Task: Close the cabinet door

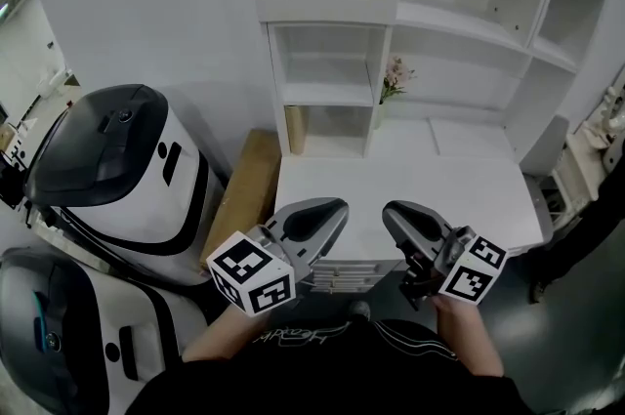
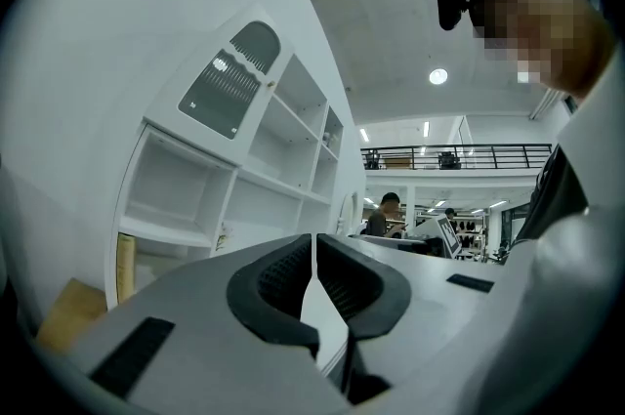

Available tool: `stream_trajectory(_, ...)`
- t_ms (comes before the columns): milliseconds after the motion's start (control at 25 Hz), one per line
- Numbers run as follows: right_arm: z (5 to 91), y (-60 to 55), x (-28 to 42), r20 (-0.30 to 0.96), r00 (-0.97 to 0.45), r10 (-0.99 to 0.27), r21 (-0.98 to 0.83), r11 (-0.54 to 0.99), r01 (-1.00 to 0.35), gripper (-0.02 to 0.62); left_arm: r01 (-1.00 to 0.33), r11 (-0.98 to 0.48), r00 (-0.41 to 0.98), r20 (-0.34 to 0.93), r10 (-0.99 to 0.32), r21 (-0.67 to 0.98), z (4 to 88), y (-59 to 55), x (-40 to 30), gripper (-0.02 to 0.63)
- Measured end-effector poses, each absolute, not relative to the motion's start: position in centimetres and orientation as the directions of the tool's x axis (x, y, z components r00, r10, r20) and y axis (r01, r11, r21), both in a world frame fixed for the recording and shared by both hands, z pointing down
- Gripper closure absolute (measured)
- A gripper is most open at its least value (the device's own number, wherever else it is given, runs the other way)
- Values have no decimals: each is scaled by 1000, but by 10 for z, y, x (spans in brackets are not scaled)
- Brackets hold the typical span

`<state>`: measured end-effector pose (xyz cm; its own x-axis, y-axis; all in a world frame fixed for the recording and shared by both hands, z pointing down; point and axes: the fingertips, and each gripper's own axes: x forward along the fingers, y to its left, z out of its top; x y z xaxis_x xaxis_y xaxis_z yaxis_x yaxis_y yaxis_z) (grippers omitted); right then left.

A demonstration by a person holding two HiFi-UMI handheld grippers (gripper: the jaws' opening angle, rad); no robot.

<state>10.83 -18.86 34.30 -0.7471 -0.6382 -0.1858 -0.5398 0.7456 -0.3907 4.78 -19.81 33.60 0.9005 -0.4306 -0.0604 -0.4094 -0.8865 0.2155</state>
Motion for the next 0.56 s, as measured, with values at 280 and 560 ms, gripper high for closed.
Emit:
stream_trajectory(280,350,-186,102,-180,-747,-640,-404,740,-537,538,-411,-883,900,-52,-432,225,342,-195,41,572)
stream_trajectory(560,356,-185,102,-166,-739,-652,-408,728,-551,538,-411,-880,901,-38,-431,239,349,-194,40,572)
